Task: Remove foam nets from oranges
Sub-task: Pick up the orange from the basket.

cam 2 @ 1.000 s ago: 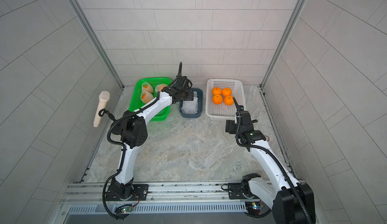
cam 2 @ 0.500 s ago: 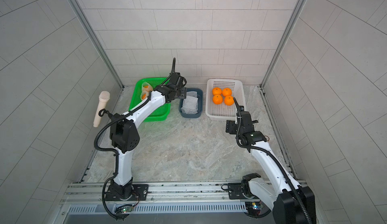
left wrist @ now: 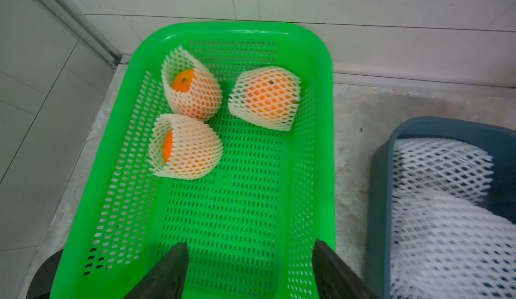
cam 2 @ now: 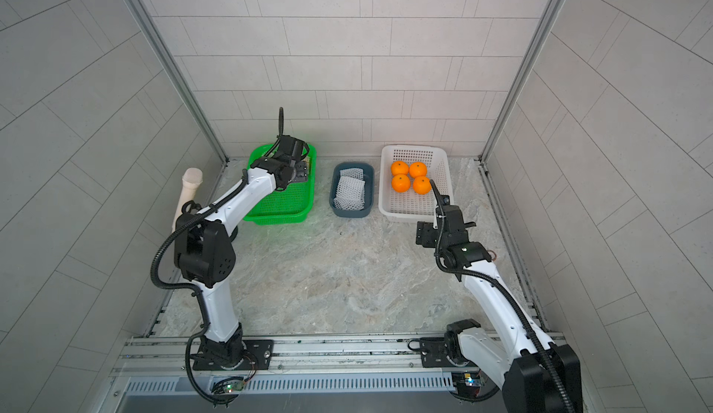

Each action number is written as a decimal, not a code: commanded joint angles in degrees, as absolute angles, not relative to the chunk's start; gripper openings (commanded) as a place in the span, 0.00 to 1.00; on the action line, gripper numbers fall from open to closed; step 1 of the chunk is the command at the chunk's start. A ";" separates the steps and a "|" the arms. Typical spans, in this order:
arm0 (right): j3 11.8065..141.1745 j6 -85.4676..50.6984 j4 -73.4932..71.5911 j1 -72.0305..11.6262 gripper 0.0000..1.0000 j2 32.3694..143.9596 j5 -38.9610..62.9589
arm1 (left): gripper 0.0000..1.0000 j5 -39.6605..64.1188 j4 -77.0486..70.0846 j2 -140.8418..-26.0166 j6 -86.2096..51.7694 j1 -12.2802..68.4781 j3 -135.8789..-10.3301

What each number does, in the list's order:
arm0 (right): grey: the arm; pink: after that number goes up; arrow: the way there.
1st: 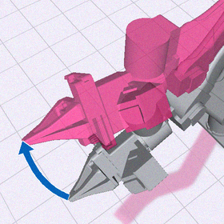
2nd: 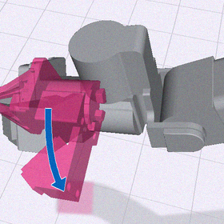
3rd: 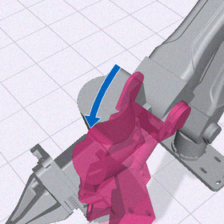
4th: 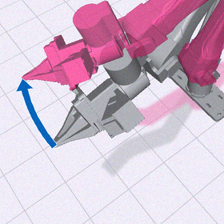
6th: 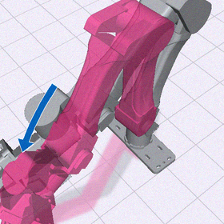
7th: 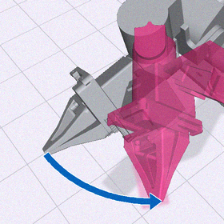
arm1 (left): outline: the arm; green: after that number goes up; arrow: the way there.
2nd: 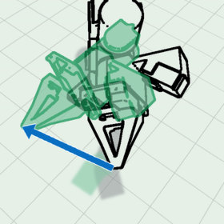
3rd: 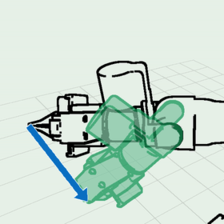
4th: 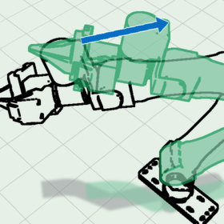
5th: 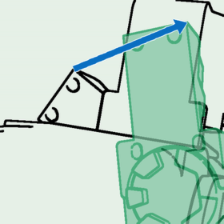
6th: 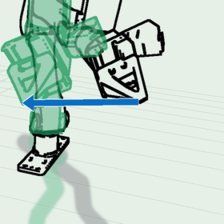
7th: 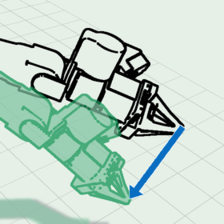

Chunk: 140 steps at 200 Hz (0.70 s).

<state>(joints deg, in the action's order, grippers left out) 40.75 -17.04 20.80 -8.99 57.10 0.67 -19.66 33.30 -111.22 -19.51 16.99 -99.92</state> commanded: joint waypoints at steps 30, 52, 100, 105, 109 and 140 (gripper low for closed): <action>39.64 -17.86 21.26 -9.12 0.86 56.93 0.27 | 0.76 -22.79 31.90 -113.29 -22.13 12.55 -99.46; 39.67 -17.75 21.27 -9.14 0.86 57.25 0.24 | 0.76 -22.47 31.81 -115.04 -22.39 10.56 -100.05; 39.81 -17.68 20.92 -9.13 0.86 58.40 0.16 | 0.86 -18.86 31.40 -117.84 -22.50 6.62 -99.56; 39.81 -17.72 20.93 -9.13 0.86 58.52 0.18 | 0.87 -18.55 31.14 -117.97 -22.36 6.36 -99.36; 39.88 -17.72 20.84 -9.10 0.86 58.67 0.18 | 0.87 -18.10 30.84 -118.08 -22.18 6.15 -99.09; 40.03 -17.72 20.70 -9.13 0.86 59.64 0.18 | 0.94 -16.26 30.24 -119.72 -21.47 4.86 -99.11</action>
<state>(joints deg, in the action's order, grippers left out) 40.14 -17.19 20.82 -8.99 59.07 0.64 -17.47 31.16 -118.21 -21.47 5.74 -99.39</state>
